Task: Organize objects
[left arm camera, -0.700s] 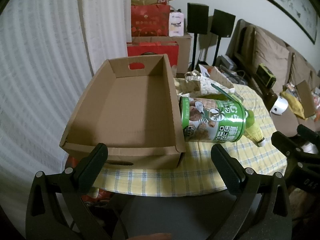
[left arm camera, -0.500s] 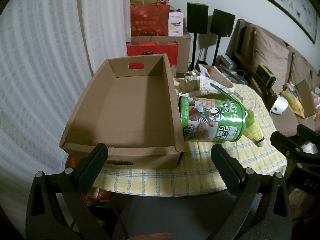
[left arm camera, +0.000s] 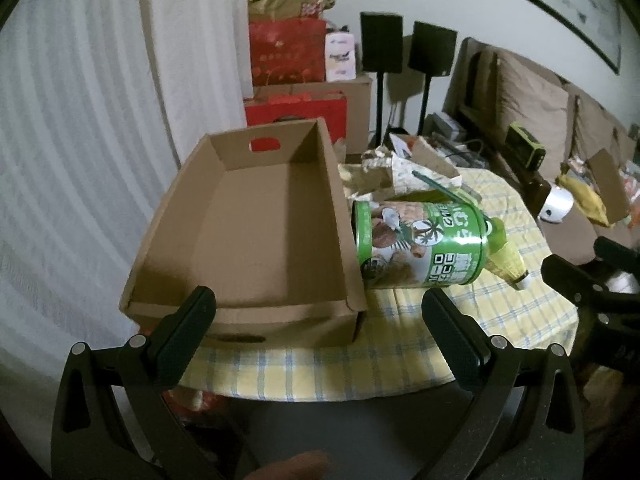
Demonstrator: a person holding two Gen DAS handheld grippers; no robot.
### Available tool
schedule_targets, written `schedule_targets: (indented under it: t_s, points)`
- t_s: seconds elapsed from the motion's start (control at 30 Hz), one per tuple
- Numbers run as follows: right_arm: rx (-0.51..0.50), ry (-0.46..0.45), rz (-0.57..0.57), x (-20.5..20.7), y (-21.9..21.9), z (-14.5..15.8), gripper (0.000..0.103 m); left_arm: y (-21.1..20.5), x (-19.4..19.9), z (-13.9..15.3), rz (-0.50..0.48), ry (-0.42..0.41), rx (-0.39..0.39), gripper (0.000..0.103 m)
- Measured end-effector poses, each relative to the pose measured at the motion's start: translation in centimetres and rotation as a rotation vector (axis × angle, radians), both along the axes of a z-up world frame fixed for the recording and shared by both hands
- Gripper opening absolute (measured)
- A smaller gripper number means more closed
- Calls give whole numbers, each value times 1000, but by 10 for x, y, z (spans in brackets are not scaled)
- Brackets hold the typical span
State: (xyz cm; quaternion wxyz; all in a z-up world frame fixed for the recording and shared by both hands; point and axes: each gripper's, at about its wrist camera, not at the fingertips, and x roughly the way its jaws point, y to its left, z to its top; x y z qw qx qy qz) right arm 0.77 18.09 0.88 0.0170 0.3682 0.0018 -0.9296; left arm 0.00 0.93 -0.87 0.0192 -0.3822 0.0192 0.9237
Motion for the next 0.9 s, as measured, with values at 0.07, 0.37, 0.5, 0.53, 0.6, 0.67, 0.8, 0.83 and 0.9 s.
schedule_targets:
  t_s: [0.07, 0.37, 0.5, 0.53, 0.6, 0.67, 0.8, 0.83, 0.9]
  points:
    - [2, -1, 1, 0, 0, 0, 103, 0, -1, 1, -1, -10, -10, 103]
    - [3, 0, 0, 0, 1, 0, 103, -6, -4, 3, -29, -39, 51, 103]
    - [1, 0, -4, 1, 4, 1, 103, -9, -8, -1, -63, -73, 114, 103]
    - [1, 1, -6, 0, 6, 1, 103, -8, -9, -2, -67, -82, 102, 103]
    - [1, 1, -11, -1, 8, 1, 103, -5, -11, -3, -70, -89, 77, 103]
    - [-1, -1, -19, -1, 16, 2, 103, -4, -13, -4, -77, -93, 79, 103]
    - [-13, 0, -40, -4, 30, 1, 103, -3, -21, 0, -75, -75, 87, 103]
    - [-20, 0, -48, -5, 35, 1, 103, -3, -24, 2, -78, -70, 90, 103]
    - [-47, -5, -60, -8, 47, 0, 103, -2, -31, 6, -89, -68, 100, 103]
